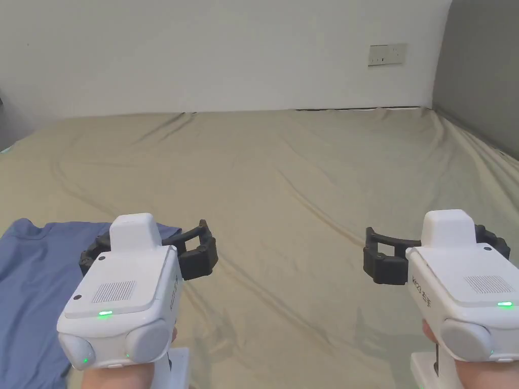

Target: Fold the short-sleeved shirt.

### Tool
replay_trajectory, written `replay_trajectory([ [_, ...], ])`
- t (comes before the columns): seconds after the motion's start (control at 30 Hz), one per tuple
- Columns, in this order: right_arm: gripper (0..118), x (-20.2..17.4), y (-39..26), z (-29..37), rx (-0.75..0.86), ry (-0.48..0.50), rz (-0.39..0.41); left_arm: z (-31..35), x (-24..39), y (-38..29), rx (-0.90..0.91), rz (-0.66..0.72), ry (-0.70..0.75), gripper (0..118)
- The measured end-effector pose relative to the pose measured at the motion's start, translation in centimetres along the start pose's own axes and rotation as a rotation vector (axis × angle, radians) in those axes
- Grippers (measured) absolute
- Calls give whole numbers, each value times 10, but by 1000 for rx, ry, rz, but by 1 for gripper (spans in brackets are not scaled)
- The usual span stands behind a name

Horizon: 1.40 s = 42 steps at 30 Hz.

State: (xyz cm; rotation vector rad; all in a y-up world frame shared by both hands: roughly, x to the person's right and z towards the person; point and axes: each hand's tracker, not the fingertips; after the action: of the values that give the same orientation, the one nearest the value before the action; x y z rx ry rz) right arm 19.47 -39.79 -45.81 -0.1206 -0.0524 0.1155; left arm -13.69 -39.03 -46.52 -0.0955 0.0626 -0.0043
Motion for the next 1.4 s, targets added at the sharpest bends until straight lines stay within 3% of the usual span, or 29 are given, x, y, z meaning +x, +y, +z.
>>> replay_trajectory([
  [0.03, 118, -1, 0, 0, -5, -1, 1, 0, 0, 0, 1, -6, 2, 118],
  [0.07, 118, -5, 0, 0, 6, -12, 57, 0, 2, 1, 8, -39, 15, 118],
  [0.13, 118, -16, 0, 3, 46, -46, 208, -1, 10, 1, 28, -186, 49, 118],
  [0.17, 118, -23, 2, 6, 108, -55, 333, 0, 15, -1, 50, -287, 52, 118],
  [0.23, 118, -36, -6, 6, 98, -42, 471, -1, 27, -10, 70, -559, 92, 118],
  [0.3, 118, -61, -23, 6, 112, -60, 845, -3, 43, -33, 76, -977, 120, 118],
  [0.4, 118, -91, -78, 13, 209, 59, 1567, 2, 49, -91, 135, -1624, 56, 118],
  [0.43, 118, -93, -99, 17, 225, 77, 1754, 3, 48, -109, 149, -1813, 64, 117],
  [0.47, 118, -95, -117, 18, 243, 67, 1837, 3, 45, -125, 153, -1927, 67, 117],
  [0.5, 118, -99, -124, 21, 222, 95, 1834, 5, 46, -130, 120, -1938, 13, 117],
  [0.53, 118, -103, -131, 23, 184, 147, 1788, 6, 50, -127, 66, -1862, -38, 117],
  [0.57, 118, -95, -124, 32, 133, 201, 1674, 6, 56, -119, 14, -1738, -58, 116],
  [0.63, 118, -92, -101, 17, 76, 195, 1412, 3, 57, -92, -45, -1401, -65, 116],
  [0.73, 118, -66, -46, 3, 85, 111, 857, -6, 33, -32, -127, -734, -28, 117],
  [0.8, 118, -30, -7, 0, 67, 165, 325, -11, -3, -2, -140, -229, -82, 117],
  [0.87, 118, 0, -1, -1, 60, 180, -106, -11, -37, 7, -116, 86, -147, 117],
  [0.9, 118, 9, -6, -3, -31, 168, -224, -11, -46, 8, -110, 147, -117, 117],
  [0.93, 118, 13, 3, 3, 75, 134, -158, -12, -52, 8, -101, 156, -73, 117],
  [0.97, 118, 17, -4, 2, -18, 120, -218, -12, -57, 8, -82, 147, -28, 117],
  [1.03, 118, 18, -4, 5, 51, 92, -93, 1, -53, 11, -9, 105, 20, 118],
  [1.13, 118, 13, 0, 5, 87, 51, -3, 6, -48, 16, -1, 81, 17, 118],
  [1.17, 118, 14, -4, 4, 25, 69, -77, 8, -45, 16, 11, 73, 22, 118],
  [1.27, 118, 16, -6, -3, -20, 67, -139, 10, -38, 17, 28, 58, 5, 118],
  [1.4, 118, 17, -4, -4, -2, 55, -113, 10, -30, 17, 44, 63, -30, 118],
])
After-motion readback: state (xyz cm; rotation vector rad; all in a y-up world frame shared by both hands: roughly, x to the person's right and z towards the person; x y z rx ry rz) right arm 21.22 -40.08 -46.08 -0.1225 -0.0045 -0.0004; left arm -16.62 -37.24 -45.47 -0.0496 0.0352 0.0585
